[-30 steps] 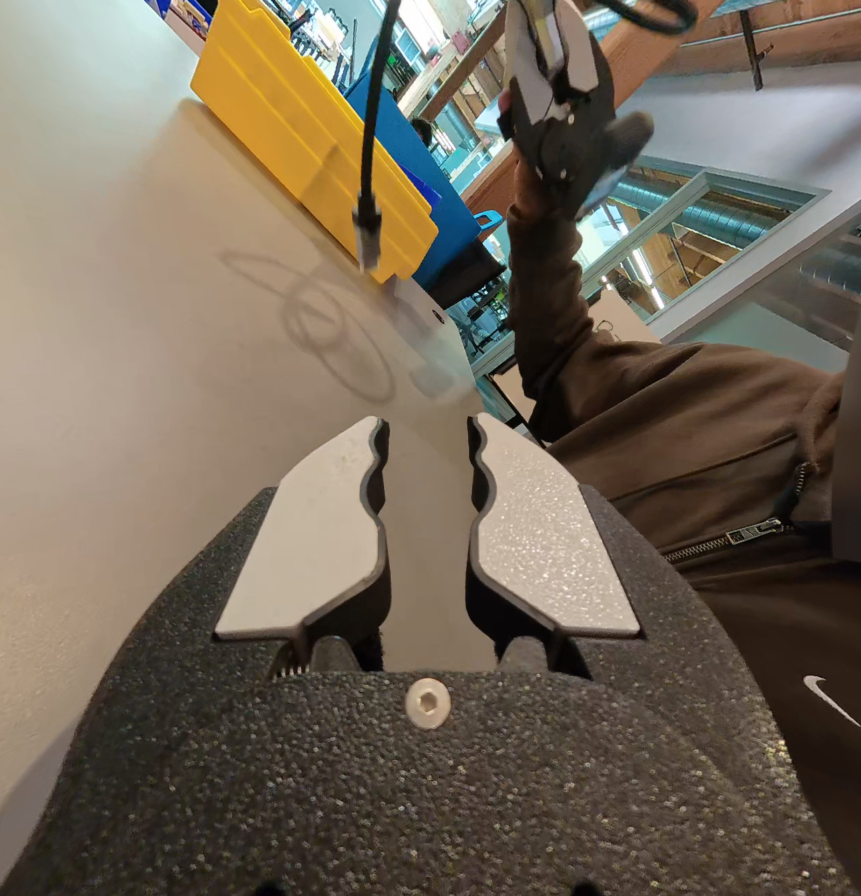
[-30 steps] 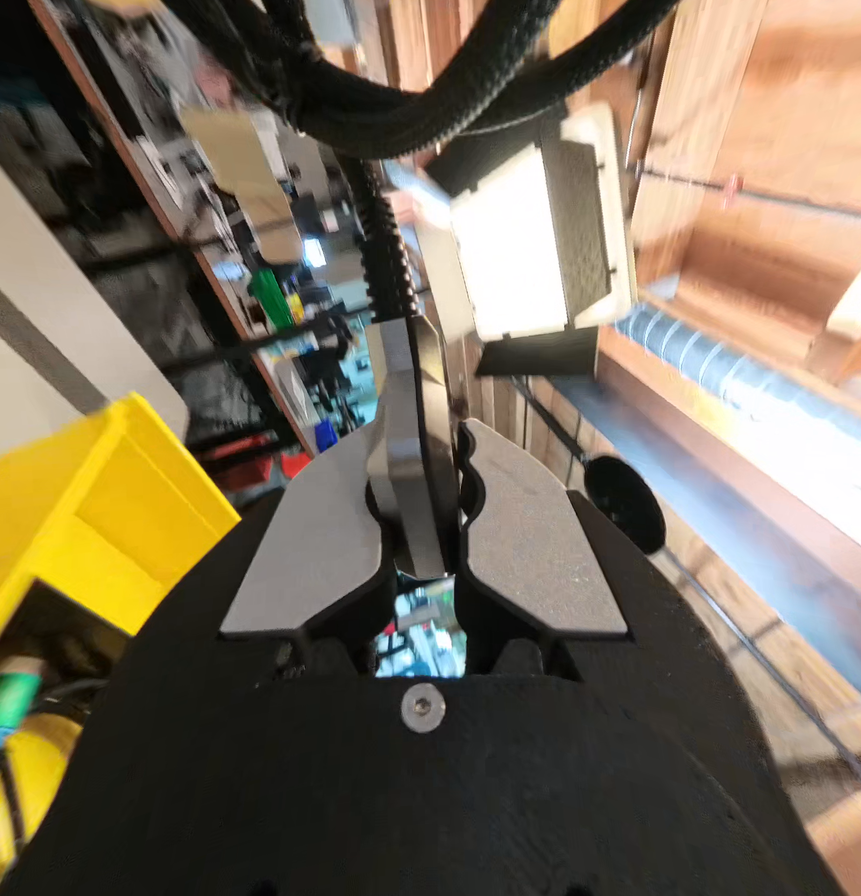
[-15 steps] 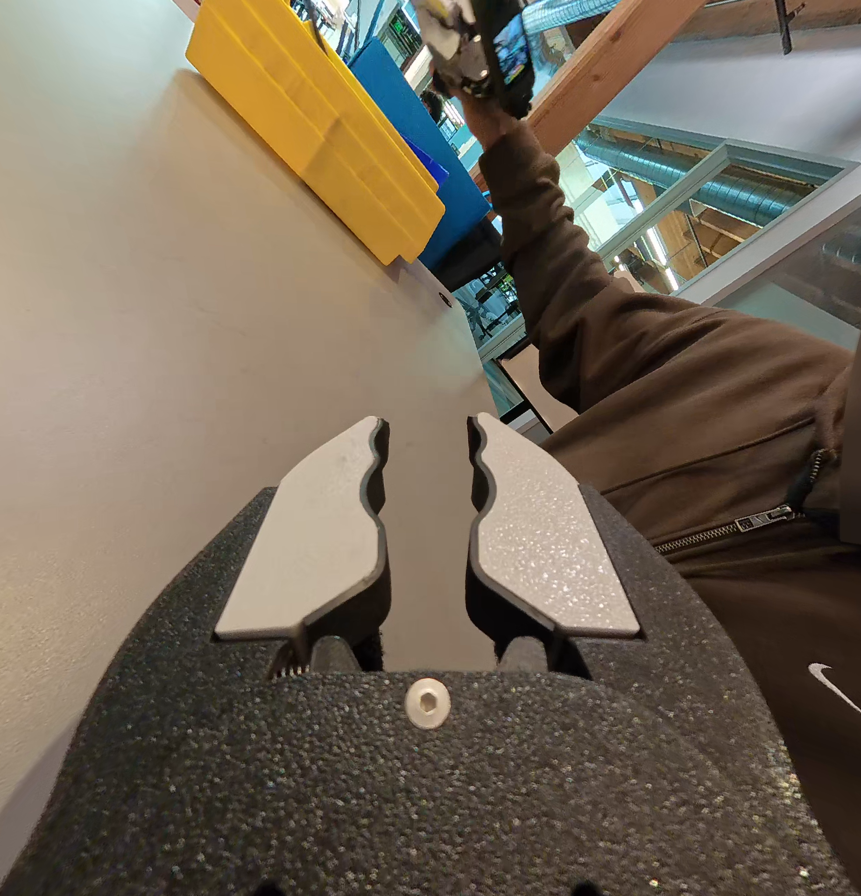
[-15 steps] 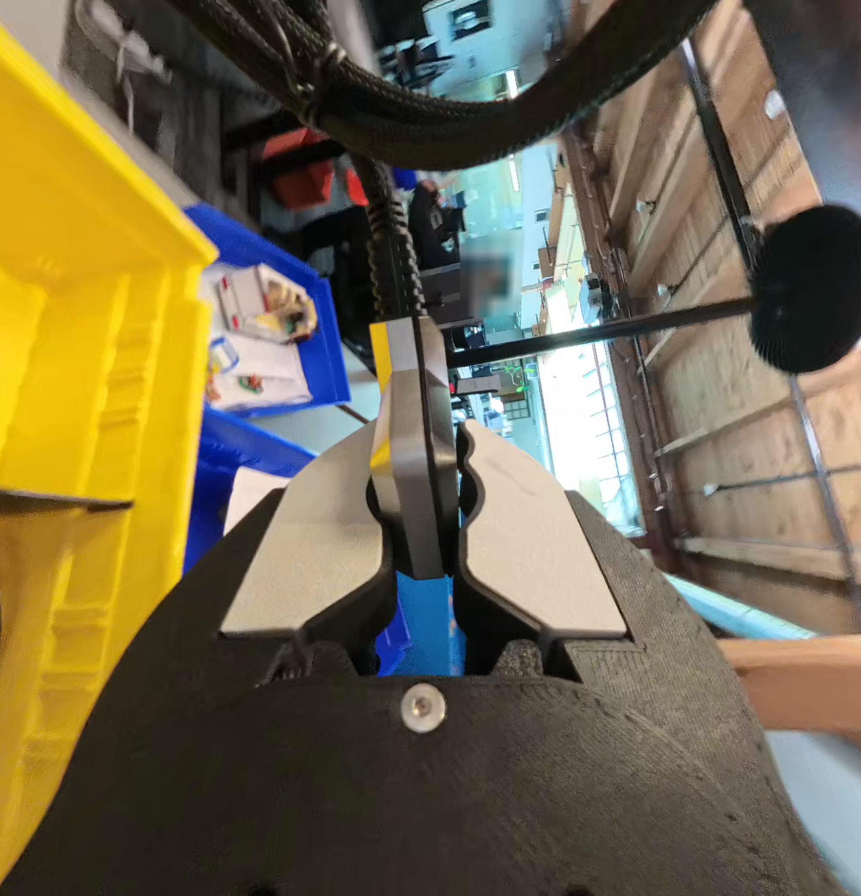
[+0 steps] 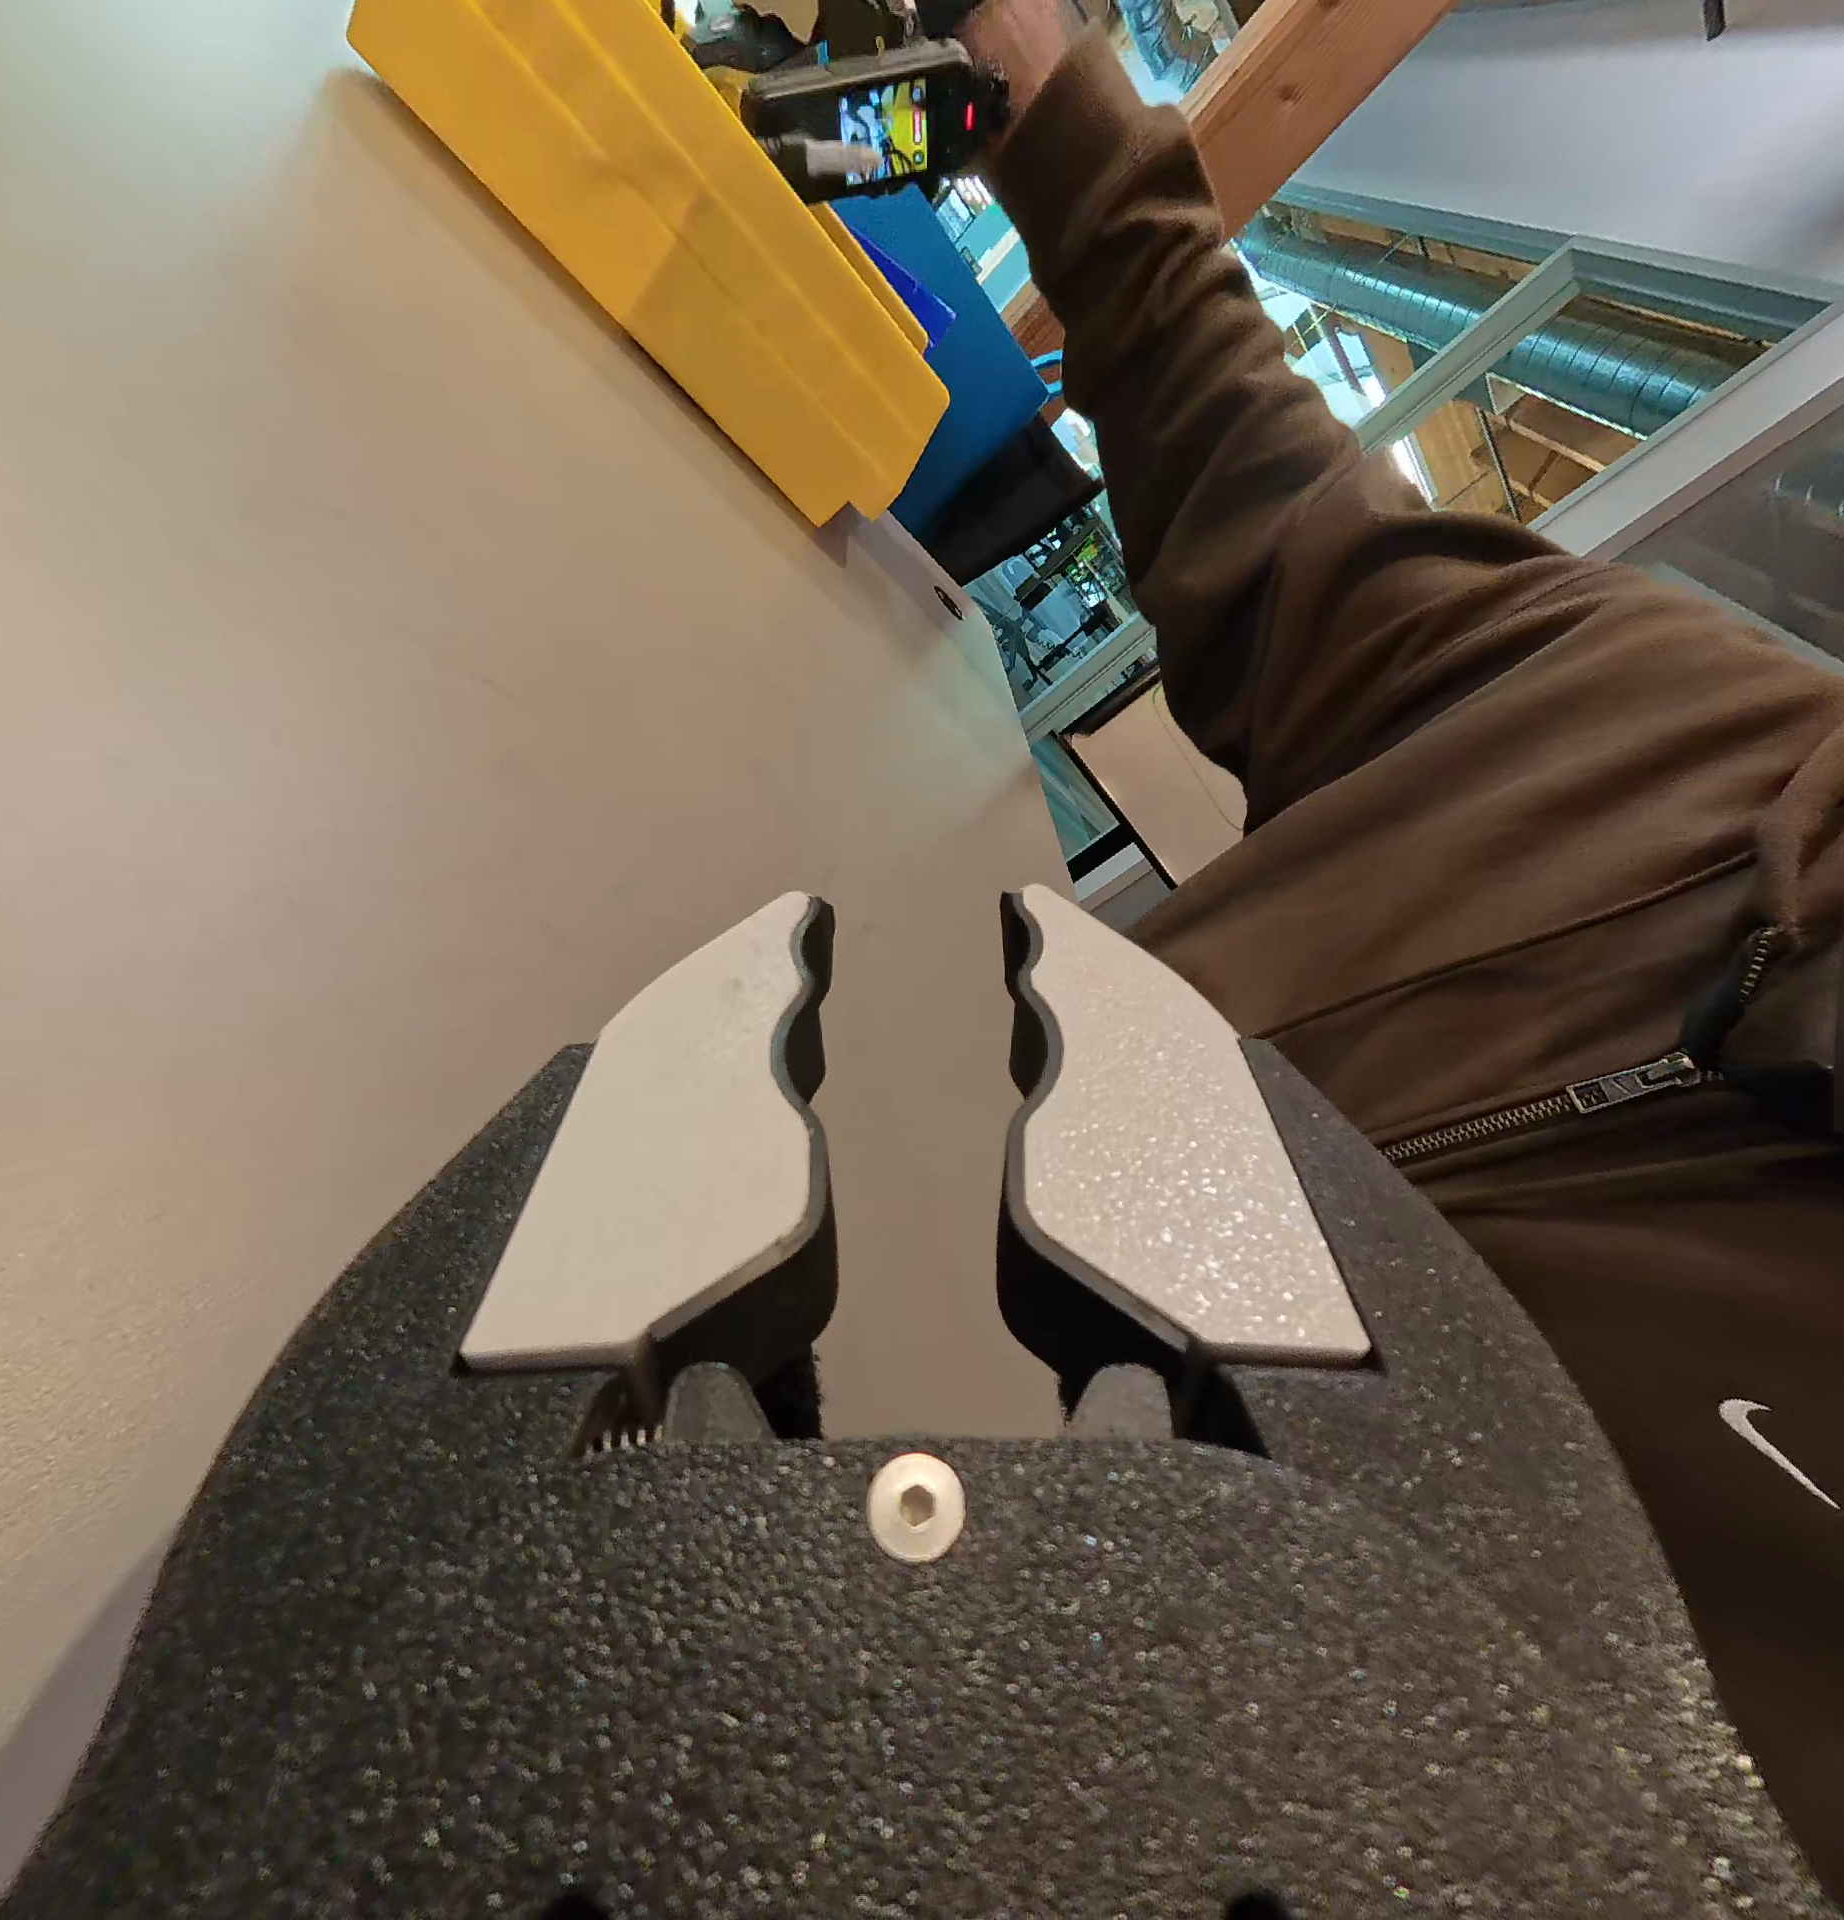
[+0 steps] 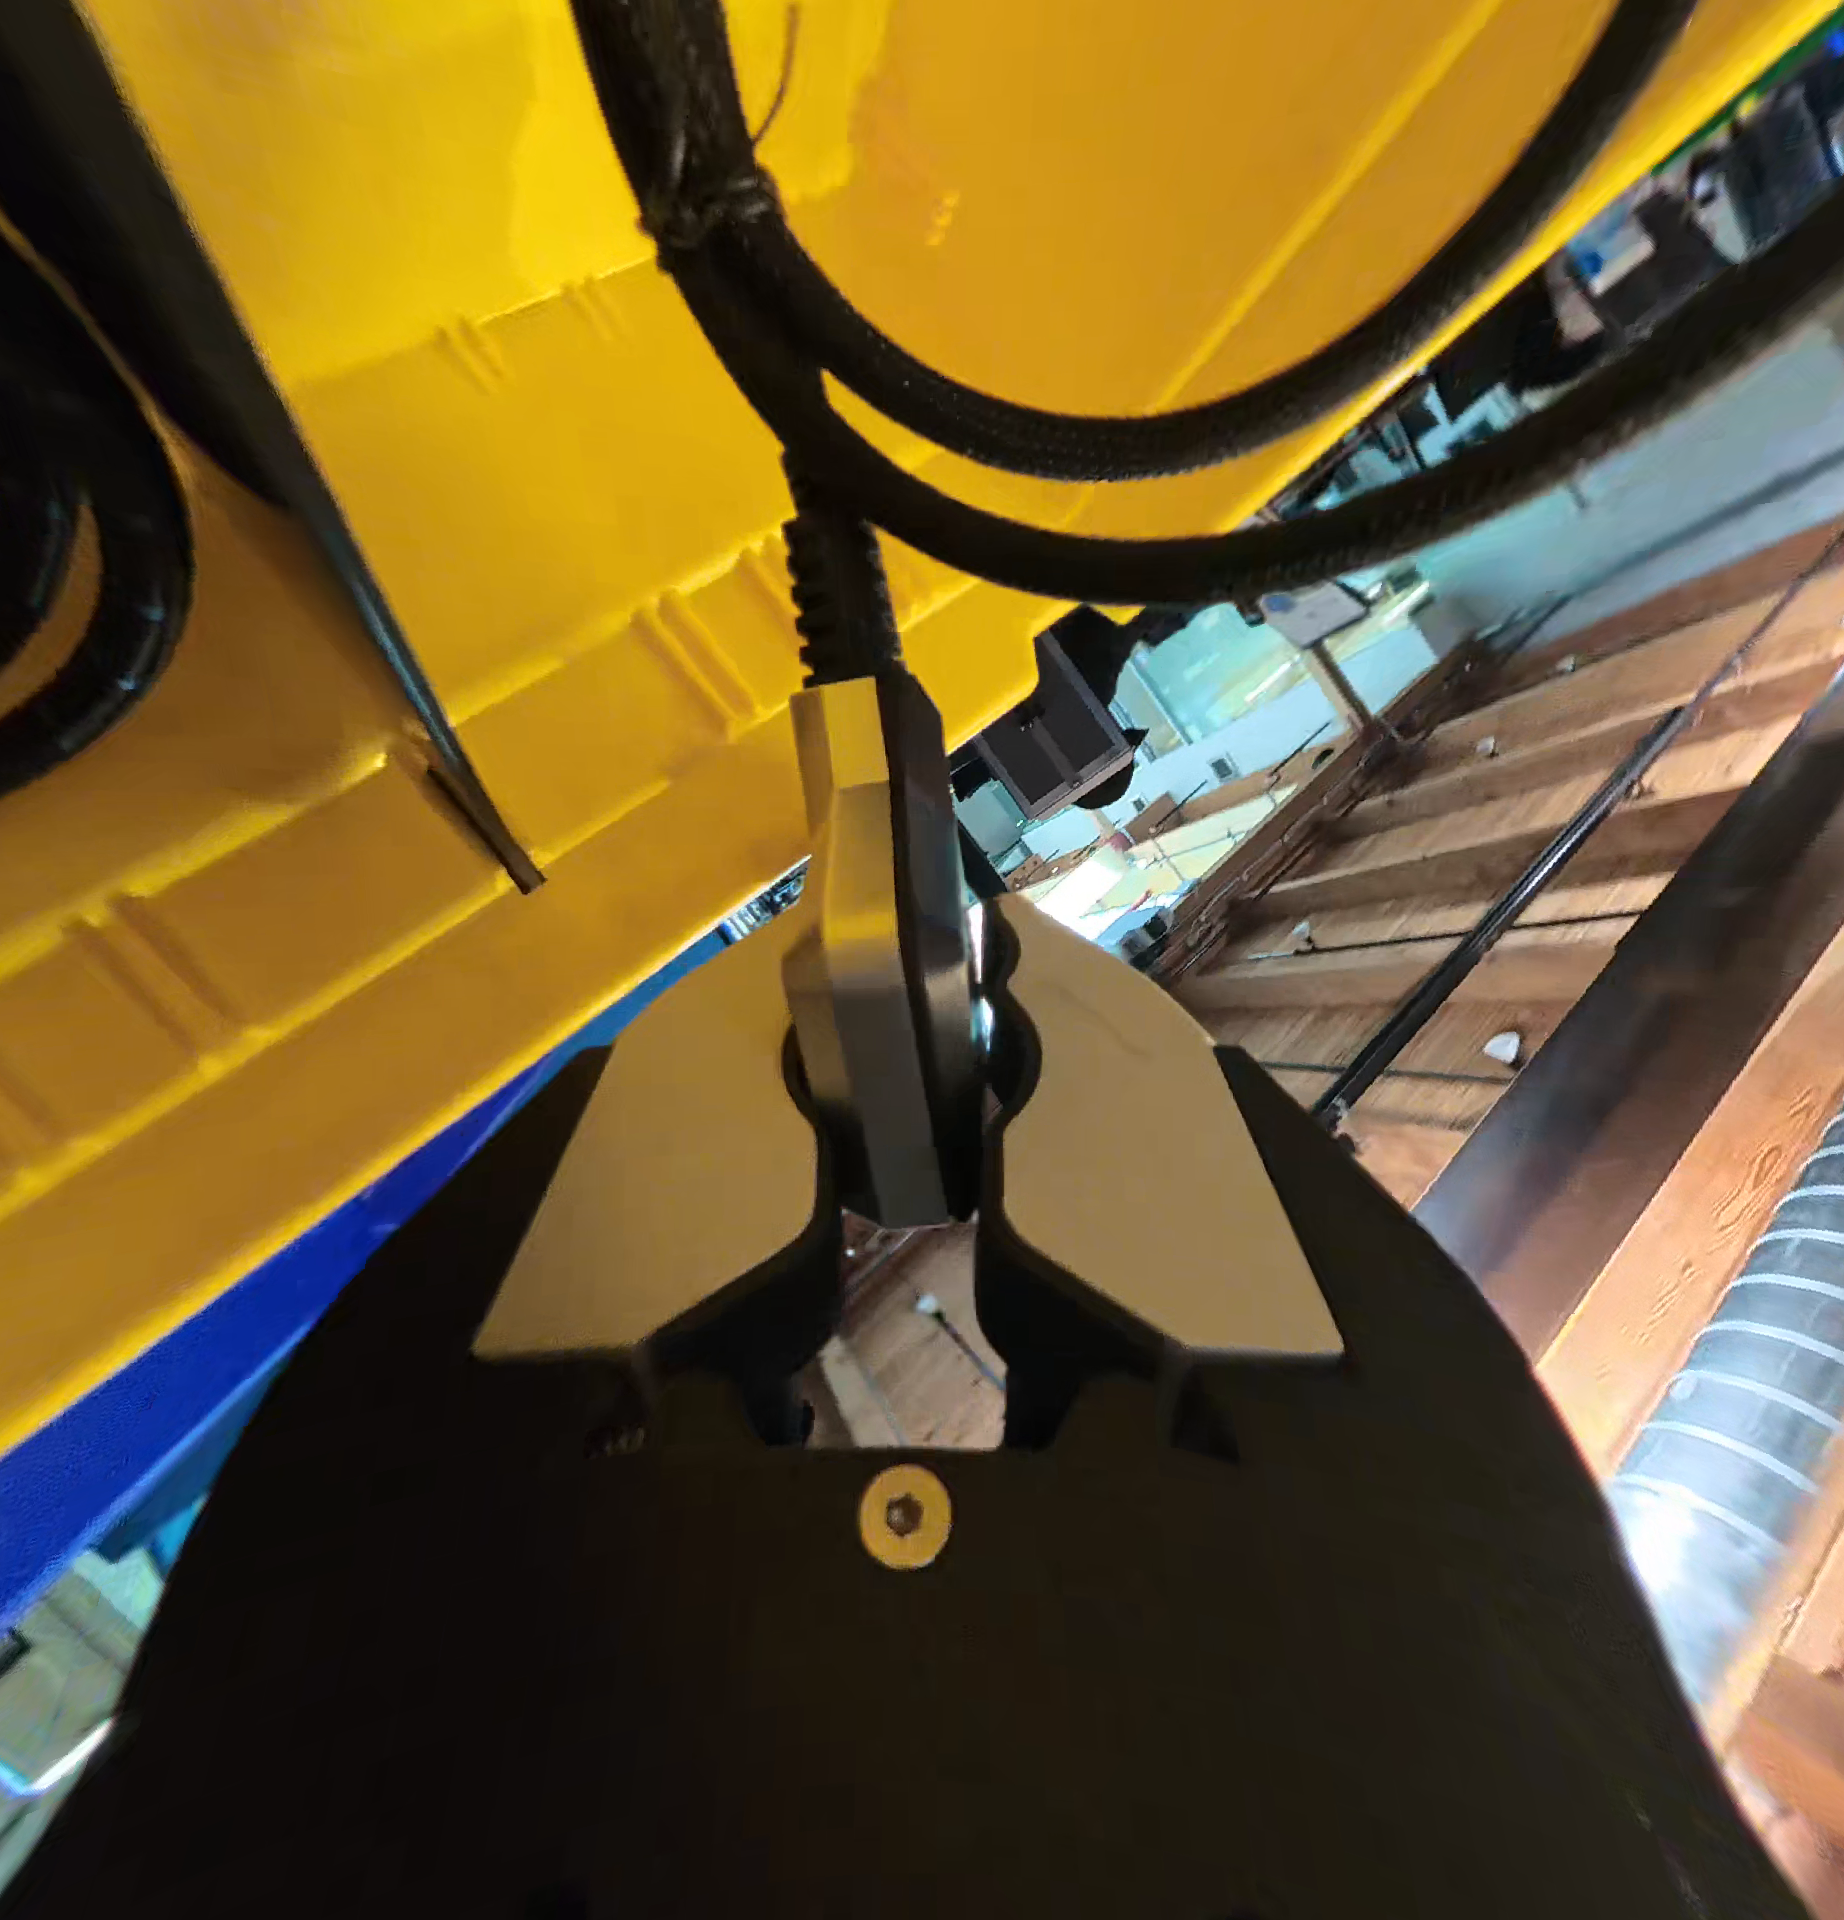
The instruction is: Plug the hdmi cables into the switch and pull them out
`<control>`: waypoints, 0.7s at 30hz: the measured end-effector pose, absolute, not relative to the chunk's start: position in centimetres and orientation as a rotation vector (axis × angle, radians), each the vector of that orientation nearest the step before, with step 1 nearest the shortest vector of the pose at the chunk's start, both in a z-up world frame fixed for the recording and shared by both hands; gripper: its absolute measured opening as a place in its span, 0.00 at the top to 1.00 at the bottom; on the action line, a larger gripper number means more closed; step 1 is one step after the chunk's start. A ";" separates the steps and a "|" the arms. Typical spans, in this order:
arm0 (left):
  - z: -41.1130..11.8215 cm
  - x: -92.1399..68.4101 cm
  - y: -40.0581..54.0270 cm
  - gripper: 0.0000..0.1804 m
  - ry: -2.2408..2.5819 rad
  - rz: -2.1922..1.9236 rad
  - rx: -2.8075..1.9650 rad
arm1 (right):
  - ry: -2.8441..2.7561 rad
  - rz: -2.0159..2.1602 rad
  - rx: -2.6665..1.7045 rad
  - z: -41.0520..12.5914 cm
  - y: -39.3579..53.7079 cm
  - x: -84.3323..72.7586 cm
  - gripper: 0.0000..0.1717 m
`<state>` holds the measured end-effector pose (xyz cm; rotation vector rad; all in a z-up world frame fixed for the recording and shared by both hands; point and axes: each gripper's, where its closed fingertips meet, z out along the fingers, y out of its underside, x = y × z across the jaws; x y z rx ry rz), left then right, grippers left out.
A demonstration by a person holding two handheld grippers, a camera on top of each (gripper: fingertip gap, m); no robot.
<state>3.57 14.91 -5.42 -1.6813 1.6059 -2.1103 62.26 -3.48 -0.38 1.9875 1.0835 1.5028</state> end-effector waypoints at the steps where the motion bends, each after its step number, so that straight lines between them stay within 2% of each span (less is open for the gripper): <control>1: -5.5 3.6 14.8 0.82 1.612 -2.109 -1.681 | 1.111 1.481 1.977 -0.3 -3.3 62.3 0.85; 5: -5.5 3.5 14.7 0.82 1.622 -2.107 -1.680 | 1.024 1.410 2.103 0.7 -3.5 62.6 0.68; 7: -5.5 3.5 14.7 0.82 1.622 -2.105 -1.679 | 0.963 1.391 2.235 1.5 -3.9 62.0 0.63; 15: -5.7 3.5 14.4 0.82 1.646 -2.100 -1.686 | 1.028 1.464 2.710 3.5 -5.5 53.6 0.66; 19: -5.8 3.5 14.3 0.82 1.656 -2.092 -1.690 | 1.338 1.377 2.980 1.9 -3.8 46.0 0.70; 21: -5.8 3.5 14.3 0.82 1.649 -2.095 -1.693 | 1.432 1.392 2.981 1.1 -2.8 44.2 0.72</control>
